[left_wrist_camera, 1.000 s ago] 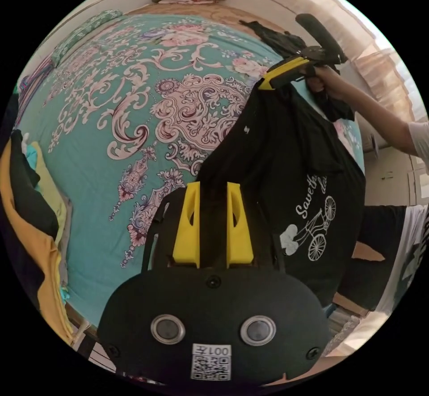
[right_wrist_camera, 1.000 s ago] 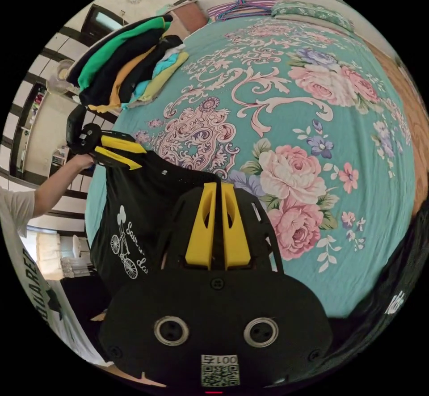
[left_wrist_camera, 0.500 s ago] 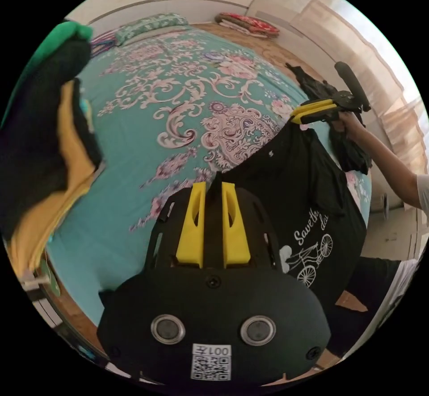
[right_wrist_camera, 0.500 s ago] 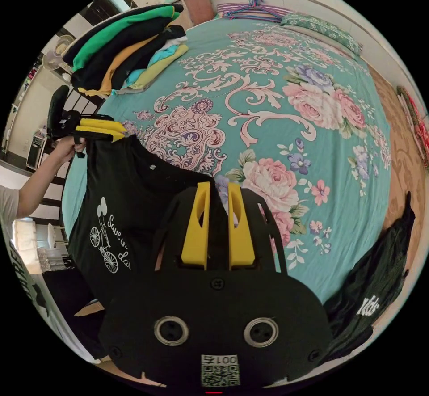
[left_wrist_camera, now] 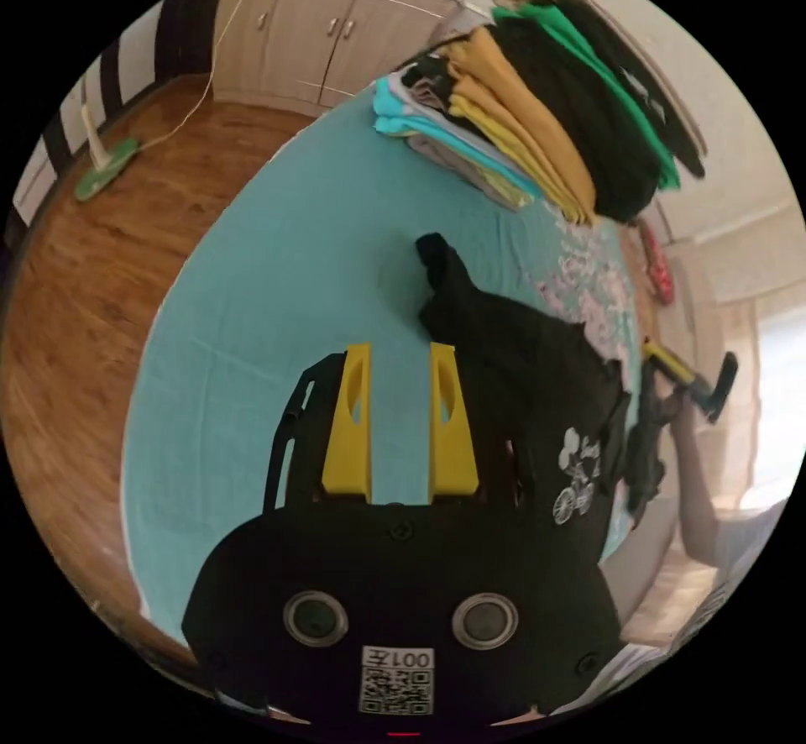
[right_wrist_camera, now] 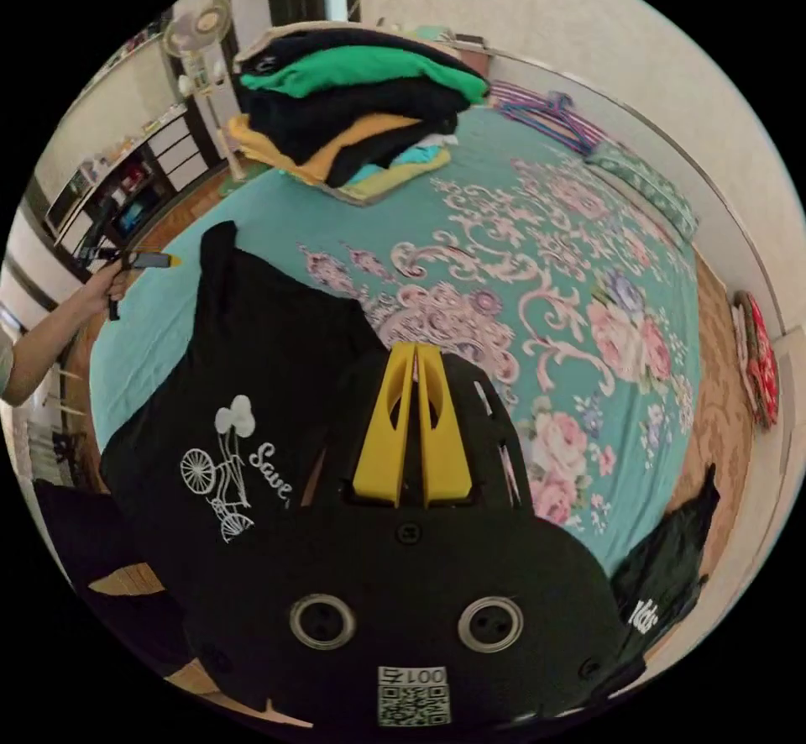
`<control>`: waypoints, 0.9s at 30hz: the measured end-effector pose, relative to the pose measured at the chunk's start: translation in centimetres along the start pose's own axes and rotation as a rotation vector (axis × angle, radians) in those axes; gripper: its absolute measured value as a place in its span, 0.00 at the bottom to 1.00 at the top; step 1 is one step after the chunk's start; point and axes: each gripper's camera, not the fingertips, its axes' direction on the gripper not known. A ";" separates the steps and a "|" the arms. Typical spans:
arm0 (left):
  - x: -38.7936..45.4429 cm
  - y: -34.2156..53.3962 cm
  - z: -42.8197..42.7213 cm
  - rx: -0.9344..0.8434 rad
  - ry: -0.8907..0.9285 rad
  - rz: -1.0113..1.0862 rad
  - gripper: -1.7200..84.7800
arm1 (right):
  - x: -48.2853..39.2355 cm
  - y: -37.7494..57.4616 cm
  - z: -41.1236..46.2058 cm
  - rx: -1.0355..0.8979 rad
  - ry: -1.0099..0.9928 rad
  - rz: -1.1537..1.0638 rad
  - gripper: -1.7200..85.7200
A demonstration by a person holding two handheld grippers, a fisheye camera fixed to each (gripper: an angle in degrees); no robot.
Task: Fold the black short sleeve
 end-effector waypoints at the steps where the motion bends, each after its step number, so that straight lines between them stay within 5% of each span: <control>1: -2.1 -0.2 0.8 0.020 0.093 -0.038 0.11 | -3.3 -2.2 0.5 0.009 -0.048 -0.072 0.04; 13: -13.6 -1.1 6.2 0.049 0.612 0.089 0.01 | -22.6 -24.6 11.4 -0.146 -0.391 -0.382 0.07; 19: -21.1 2.0 8.7 -0.075 0.576 0.056 0.01 | -28.6 -29.2 14.4 -0.275 -0.434 -0.537 0.07; 27: -25.7 4.4 10.4 -0.007 0.584 -0.078 0.04 | -32.2 -32.0 13.5 -0.191 -0.331 -0.609 0.03</control>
